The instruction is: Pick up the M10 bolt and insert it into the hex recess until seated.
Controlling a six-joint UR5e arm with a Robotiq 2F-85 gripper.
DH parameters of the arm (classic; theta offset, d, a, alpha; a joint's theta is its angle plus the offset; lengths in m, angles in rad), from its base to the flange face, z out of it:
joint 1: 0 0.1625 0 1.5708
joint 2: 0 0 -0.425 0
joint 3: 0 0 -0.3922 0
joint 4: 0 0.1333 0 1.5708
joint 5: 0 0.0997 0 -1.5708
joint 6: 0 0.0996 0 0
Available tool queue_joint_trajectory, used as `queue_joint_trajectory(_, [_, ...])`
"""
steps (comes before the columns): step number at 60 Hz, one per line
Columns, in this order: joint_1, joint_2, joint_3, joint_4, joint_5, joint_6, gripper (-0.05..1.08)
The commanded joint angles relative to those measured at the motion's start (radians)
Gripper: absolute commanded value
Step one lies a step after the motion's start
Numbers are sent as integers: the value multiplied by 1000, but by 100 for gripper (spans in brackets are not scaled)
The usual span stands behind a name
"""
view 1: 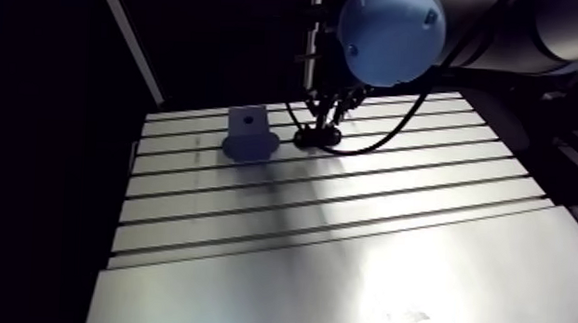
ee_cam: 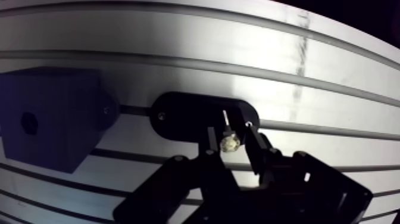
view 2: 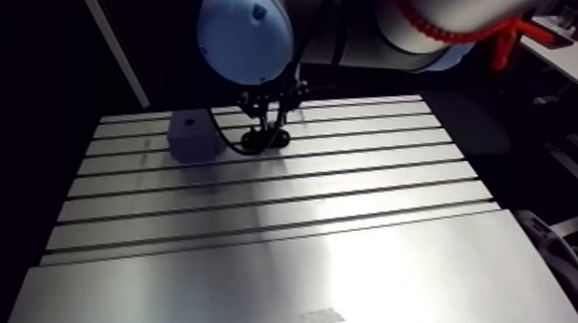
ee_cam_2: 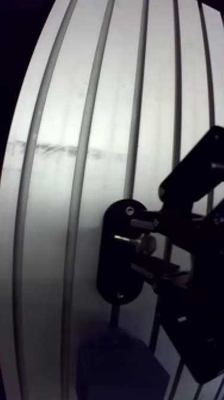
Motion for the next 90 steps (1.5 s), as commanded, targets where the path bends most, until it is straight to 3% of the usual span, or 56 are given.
queue_joint_trajectory(1, [1, 2, -1, 0, 0, 0, 61])
queue_joint_trajectory(90, [1, 0, -2, 0, 3, 0, 70])
